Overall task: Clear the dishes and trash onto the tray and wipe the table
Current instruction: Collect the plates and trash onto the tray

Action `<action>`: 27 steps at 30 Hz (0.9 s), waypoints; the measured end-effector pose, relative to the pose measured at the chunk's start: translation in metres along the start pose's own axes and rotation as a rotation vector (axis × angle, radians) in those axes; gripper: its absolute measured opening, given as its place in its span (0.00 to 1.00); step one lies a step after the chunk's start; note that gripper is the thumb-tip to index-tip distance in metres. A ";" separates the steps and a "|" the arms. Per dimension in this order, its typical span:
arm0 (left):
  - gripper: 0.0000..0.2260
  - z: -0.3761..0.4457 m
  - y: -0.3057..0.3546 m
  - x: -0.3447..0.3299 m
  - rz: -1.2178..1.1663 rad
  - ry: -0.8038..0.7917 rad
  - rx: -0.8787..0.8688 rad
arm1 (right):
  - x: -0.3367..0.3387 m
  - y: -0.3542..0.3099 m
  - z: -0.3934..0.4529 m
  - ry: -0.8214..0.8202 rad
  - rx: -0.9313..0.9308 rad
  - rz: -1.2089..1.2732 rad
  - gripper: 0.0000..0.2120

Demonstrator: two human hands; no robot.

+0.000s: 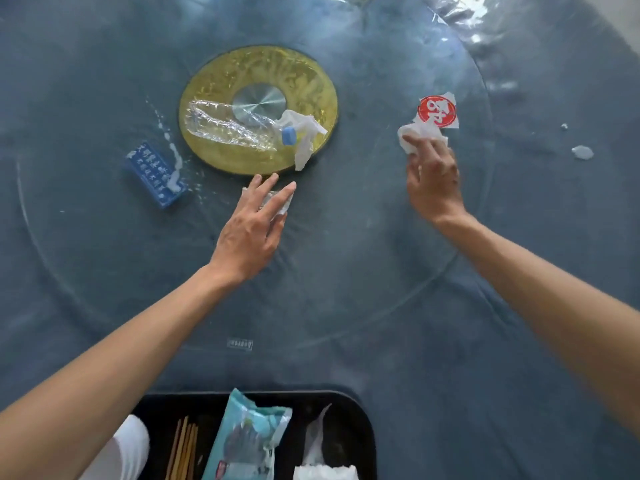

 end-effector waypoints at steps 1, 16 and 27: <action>0.22 -0.014 0.007 0.002 -0.015 0.006 0.001 | -0.002 -0.016 -0.024 -0.018 0.034 0.028 0.18; 0.23 -0.297 0.073 -0.078 -0.148 -0.125 -0.013 | -0.066 -0.124 -0.394 -0.368 0.112 0.214 0.22; 0.32 -0.325 0.081 -0.130 0.080 -0.296 0.039 | -0.105 -0.112 -0.432 -0.550 0.112 -0.007 0.27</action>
Point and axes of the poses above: each hand's wrist, its own z-axis towards the middle knuckle, its own x-axis out of the back of the hand, y = z × x, the point moved 5 cm from there along z, towards the middle knuckle, and after that the axes turned 11 degrees about -y, right-handed, at the moved point
